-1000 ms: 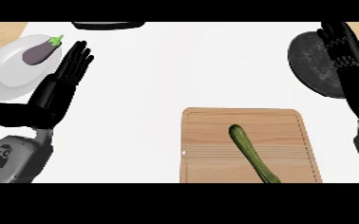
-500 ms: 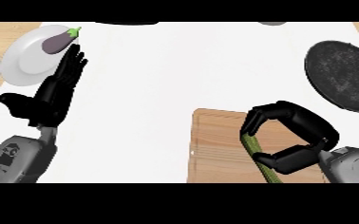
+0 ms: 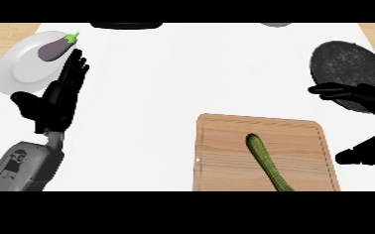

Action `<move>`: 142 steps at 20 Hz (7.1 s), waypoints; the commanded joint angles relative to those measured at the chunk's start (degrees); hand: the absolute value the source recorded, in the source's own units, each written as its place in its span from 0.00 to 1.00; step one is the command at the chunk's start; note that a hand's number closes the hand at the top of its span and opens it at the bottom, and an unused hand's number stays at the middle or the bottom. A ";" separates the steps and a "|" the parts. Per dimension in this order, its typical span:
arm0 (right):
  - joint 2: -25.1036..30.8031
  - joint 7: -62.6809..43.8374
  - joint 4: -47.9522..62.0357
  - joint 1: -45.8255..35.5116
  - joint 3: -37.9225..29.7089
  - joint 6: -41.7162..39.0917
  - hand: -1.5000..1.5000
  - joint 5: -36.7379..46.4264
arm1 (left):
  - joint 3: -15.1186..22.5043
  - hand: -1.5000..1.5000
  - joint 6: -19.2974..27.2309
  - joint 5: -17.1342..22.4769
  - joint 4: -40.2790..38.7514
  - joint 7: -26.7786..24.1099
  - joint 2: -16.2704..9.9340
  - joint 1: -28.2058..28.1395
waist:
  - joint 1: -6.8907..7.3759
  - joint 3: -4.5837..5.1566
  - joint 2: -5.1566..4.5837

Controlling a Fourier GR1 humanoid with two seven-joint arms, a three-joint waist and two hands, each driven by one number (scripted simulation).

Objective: Pick the squash from the cutting board and place it in the pan

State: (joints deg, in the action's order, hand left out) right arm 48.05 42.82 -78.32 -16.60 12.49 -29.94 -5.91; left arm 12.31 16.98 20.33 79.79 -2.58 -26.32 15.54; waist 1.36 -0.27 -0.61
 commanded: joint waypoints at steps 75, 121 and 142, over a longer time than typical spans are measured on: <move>-12.03 -9.81 -12.24 -2.48 19.70 -2.42 0.00 57.13 | -13.23 0.50 -9.45 -13.36 0.90 5.73 9.24 -0.68 | -1.20 0.27 0.58; -47.86 -69.14 -28.62 2.85 0.86 14.00 1.00 75.38 | -14.03 0.50 -10.05 -18.04 6.56 7.38 13.57 -5.63 | -2.24 0.33 1.13; -27.61 -49.55 4.73 -15.52 -39.14 29.79 1.00 54.99 | -15.73 0.50 -12.66 -17.30 5.88 6.81 13.44 -4.05 | -0.34 0.21 0.28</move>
State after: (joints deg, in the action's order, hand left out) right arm 14.92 -12.56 -84.87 -28.74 -21.85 -4.70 50.14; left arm -3.40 5.03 2.69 84.57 3.93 -12.88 12.40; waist 0.66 -0.05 -0.28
